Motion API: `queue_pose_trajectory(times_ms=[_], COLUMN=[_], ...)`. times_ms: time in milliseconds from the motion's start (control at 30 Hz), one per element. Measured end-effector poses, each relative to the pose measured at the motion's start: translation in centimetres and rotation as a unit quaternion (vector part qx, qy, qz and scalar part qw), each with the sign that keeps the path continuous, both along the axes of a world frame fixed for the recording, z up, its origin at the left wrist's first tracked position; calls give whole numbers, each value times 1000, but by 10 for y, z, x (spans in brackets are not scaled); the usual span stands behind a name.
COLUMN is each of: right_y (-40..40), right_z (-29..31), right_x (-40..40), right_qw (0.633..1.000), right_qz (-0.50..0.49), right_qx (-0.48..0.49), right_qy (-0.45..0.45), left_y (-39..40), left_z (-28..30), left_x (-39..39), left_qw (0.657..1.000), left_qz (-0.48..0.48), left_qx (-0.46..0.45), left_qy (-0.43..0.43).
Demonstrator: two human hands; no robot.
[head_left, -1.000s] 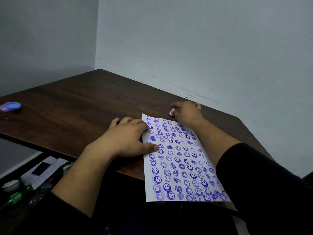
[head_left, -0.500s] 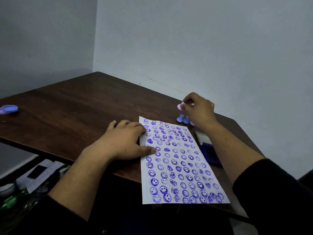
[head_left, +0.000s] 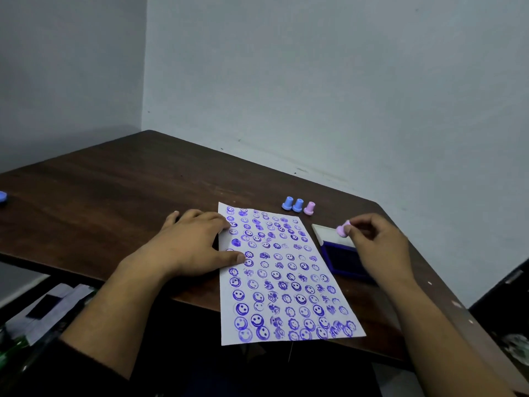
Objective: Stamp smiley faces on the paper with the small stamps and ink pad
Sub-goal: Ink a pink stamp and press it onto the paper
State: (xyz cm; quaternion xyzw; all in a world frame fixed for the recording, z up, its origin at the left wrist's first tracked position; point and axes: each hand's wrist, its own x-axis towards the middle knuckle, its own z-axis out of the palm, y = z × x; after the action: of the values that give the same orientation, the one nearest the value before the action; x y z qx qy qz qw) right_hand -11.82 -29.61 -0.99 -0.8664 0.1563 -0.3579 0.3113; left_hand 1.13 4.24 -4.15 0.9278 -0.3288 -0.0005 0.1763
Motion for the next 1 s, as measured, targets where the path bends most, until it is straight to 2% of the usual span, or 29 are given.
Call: queue_pose_trajectory(times_ms=[133,267,467,1000], right_y=[-6,-4,-1,-1], right_z=[-11,-12,-15,-13], right_x=[-2,-3,-3,-5], right_qw=[999,998,996,995], right_qz=[-37,-42,-32,-31], right_qx=[-1,-19,-25,-2], right_qy=[30,31,85,100], left_y=[1,0,0,1], left_z=[1,2,2,1], left_x=[-1,-2,-3,-3], left_qw=[1000,1000,1000,1000], left_qz=[0,3,3,3], left_qx=[6,5,5,1], left_qy=[-2,-5,-3,-5])
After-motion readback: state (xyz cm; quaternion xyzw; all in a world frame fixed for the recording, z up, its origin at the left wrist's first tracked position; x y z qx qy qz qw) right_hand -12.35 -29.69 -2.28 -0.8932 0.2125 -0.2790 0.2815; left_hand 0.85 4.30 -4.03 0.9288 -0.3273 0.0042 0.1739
